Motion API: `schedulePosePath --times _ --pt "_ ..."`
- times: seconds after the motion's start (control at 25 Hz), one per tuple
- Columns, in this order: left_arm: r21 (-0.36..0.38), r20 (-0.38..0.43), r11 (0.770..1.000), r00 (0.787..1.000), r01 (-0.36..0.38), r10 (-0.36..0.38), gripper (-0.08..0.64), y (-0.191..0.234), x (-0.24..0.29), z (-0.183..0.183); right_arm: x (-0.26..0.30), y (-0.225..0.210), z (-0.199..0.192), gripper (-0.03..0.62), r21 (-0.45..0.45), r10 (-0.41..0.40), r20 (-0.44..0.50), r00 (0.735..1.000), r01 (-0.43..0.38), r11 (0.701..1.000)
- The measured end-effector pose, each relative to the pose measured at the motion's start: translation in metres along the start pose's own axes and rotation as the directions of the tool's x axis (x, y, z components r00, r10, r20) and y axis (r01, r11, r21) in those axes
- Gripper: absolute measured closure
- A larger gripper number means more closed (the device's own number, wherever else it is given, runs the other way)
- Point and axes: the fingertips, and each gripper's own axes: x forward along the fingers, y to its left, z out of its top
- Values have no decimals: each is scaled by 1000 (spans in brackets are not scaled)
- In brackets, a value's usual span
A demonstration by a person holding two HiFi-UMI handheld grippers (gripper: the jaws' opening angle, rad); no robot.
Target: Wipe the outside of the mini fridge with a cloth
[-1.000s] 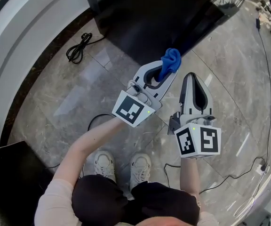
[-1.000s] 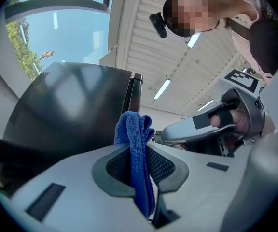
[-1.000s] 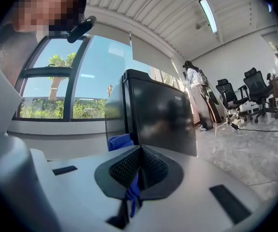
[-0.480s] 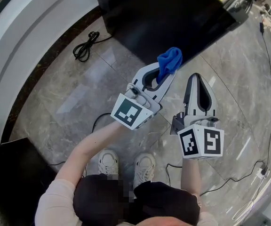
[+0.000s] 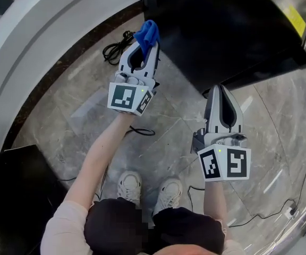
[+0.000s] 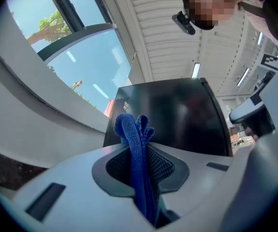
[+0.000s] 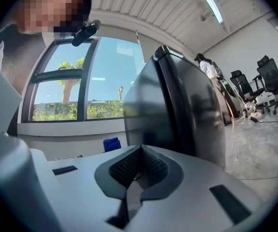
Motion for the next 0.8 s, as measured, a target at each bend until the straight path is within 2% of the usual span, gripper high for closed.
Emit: schedulePosePath --times 0.2,0.36,0.64,0.8 --pt "49 -24 996 997 -72 73 500 63 28 -19 20 23 -22 580 7 63 -43 997 -63 998" --pt "22 -35 995 994 -101 101 500 94 43 -39 30 19 -40 580 29 66 -66 996 -64 998" --pt "-27 -42 992 992 -123 122 500 122 63 -70 44 9 -64 580 51 62 -114 992 -56 997" --pt "0 -29 997 997 -77 77 500 113 77 -70 50 3 -69 580 50 54 -122 991 -48 998"
